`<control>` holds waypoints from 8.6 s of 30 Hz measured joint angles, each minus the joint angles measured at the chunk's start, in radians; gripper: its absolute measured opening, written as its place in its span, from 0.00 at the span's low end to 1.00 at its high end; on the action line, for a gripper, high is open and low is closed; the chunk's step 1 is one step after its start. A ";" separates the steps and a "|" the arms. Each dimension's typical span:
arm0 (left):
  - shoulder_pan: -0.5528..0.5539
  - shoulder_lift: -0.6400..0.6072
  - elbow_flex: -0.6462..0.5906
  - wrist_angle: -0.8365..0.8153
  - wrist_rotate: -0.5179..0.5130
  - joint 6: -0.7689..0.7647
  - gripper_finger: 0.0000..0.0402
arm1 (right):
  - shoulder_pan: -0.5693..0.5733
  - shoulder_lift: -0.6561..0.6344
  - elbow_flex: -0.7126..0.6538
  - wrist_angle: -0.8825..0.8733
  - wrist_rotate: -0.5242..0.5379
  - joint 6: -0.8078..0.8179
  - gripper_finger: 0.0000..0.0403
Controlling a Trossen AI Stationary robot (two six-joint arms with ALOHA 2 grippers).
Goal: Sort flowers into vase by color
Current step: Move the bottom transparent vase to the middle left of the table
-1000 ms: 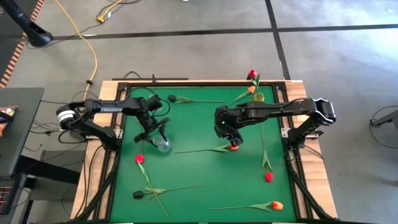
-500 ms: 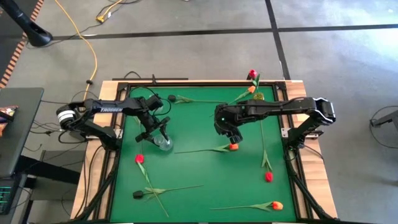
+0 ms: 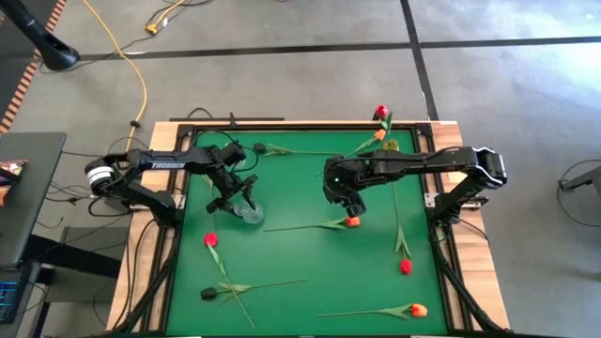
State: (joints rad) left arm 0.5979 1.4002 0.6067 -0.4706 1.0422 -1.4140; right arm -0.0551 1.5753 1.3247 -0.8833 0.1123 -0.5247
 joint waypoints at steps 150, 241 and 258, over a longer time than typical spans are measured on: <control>-0.351 0.021 0.645 -0.410 -0.971 1.725 0.76 | 0.063 0.000 0.000 -0.008 -0.008 0.361 0.59; -0.661 -0.236 0.356 -0.632 -0.980 1.243 0.64 | 0.075 0.000 0.000 0.193 -0.009 0.394 0.59; -0.636 -0.236 0.432 -0.790 -0.923 1.274 0.76 | 0.072 0.000 0.000 0.192 -0.009 0.386 0.59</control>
State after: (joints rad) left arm -0.0385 1.1645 1.0384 -1.2603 0.1189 -0.1402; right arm 0.0174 1.5753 1.3251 -0.6910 0.1036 -0.1387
